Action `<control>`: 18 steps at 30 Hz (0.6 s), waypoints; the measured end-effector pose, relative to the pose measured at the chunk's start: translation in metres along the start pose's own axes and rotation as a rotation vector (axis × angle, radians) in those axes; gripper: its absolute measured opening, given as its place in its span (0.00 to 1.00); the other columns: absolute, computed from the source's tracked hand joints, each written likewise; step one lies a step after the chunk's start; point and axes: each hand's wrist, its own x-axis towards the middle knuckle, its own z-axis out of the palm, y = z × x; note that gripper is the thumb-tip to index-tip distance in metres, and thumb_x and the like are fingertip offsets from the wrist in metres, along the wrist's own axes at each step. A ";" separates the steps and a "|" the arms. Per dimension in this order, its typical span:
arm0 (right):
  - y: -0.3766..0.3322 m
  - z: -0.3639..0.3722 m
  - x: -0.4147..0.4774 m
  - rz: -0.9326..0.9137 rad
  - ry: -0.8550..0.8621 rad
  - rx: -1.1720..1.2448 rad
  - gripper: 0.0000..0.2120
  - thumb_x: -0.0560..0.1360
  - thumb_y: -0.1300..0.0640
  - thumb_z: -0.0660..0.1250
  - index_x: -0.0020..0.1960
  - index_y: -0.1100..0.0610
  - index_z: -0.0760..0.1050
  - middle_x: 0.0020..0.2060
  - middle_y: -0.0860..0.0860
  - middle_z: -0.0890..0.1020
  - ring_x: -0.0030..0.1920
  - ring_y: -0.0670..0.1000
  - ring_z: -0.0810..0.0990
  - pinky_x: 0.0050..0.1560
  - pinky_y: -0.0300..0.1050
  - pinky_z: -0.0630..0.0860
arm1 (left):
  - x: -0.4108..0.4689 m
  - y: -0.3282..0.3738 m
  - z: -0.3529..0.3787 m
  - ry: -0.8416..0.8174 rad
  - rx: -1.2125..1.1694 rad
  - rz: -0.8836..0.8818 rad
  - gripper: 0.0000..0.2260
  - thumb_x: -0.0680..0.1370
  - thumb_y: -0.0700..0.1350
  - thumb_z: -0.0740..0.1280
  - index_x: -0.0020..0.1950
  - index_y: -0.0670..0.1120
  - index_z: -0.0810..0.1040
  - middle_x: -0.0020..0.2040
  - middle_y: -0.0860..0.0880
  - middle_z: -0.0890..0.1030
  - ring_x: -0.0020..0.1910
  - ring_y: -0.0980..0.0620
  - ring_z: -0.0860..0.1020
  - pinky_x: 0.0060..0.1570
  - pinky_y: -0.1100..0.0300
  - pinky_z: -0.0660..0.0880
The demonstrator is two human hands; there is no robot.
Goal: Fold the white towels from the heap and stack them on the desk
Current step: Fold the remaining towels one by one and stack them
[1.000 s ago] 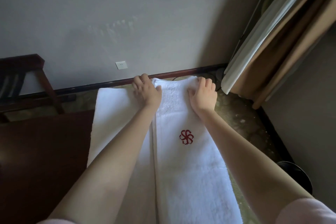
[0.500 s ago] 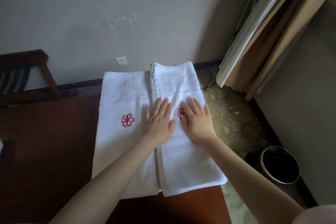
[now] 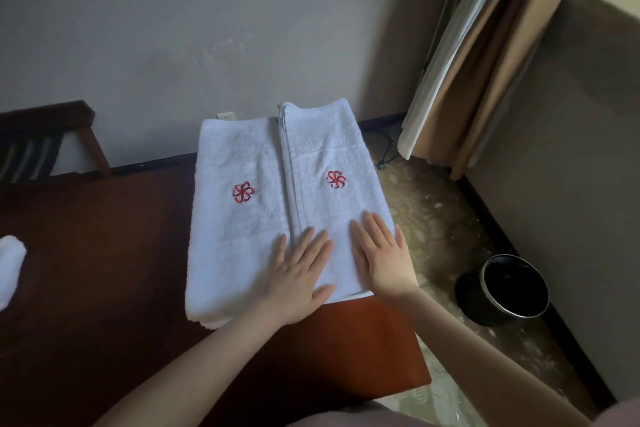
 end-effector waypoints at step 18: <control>-0.056 -0.044 0.020 -0.110 0.141 0.119 0.18 0.77 0.57 0.65 0.65 0.61 0.74 0.59 0.57 0.78 0.62 0.60 0.74 0.57 0.55 0.71 | 0.004 -0.054 -0.037 0.223 -0.548 -0.203 0.14 0.82 0.47 0.58 0.63 0.43 0.77 0.73 0.44 0.67 0.75 0.45 0.59 0.71 0.44 0.55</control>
